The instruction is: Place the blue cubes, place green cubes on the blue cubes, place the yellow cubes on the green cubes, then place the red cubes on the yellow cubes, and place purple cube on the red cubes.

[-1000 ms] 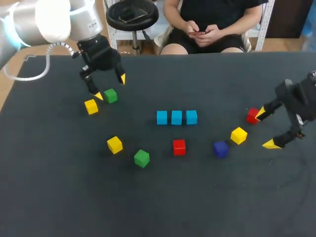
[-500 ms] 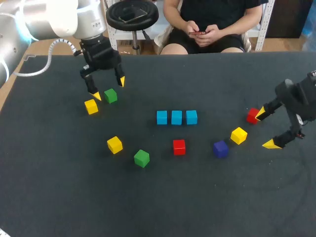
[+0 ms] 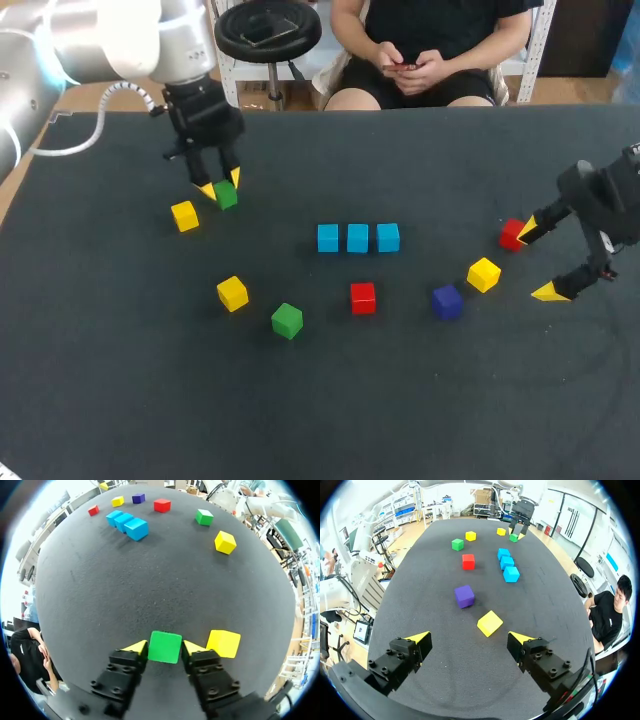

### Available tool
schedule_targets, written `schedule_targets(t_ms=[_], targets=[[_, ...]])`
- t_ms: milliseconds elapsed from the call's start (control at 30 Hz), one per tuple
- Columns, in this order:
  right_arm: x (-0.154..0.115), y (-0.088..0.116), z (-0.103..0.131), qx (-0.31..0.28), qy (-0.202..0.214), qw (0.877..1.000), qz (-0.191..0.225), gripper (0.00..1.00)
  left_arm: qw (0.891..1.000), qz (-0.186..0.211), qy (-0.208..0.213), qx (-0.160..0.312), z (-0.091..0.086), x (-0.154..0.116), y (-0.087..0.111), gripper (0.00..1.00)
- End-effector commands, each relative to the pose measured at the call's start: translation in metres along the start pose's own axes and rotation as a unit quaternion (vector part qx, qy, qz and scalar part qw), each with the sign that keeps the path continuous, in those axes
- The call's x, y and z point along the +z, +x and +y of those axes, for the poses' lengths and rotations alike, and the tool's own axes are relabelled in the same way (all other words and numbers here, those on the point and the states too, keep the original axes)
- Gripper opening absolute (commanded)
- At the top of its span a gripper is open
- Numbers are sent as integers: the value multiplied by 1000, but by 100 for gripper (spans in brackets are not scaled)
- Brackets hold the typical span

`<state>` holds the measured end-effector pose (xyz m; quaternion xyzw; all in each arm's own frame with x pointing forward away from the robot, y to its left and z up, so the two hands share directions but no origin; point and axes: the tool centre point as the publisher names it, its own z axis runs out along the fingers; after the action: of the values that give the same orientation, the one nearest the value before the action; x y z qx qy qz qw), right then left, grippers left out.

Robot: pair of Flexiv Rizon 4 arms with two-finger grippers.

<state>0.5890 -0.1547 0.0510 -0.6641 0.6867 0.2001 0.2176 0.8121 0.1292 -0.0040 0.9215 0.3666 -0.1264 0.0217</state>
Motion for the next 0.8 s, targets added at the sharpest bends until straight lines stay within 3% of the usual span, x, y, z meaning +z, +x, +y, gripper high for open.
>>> schedule_targets(t_ms=[33, 100, 300, 433, 533, 633, 800], targets=[[1, 1, -1, 0, 0, 1000, -1, 100, 998, -4, 65, 1, 7, -1, 4, 13], [1, 1, -1, 0, 0, 1000, -1, 100, 998, -6, 61, 1, 6, -1, 3, 0], [1, 1, -1, 0, 0, 1000, -1, 100, 999, -7, 44, -15, 2, -7, -6, 0], [1, 1, -1, 0, 0, 1000, -1, 100, 997, -39, -9, -68, -2, -23, -20, 0], [1, 1, -1, 0, 0, 1000, -1, 100, 989, -57, -58, -124, -6, -36, -33, 0], [1, 1, -1, 0, 0, 1000, -1, 100, 974, -83, -117, -178, -12, -44, -48, 0], [1, 1, -1, 0, 0, 1000, -1, 100, 949, -76, -176, -249, -19, -46, -79, 0]])
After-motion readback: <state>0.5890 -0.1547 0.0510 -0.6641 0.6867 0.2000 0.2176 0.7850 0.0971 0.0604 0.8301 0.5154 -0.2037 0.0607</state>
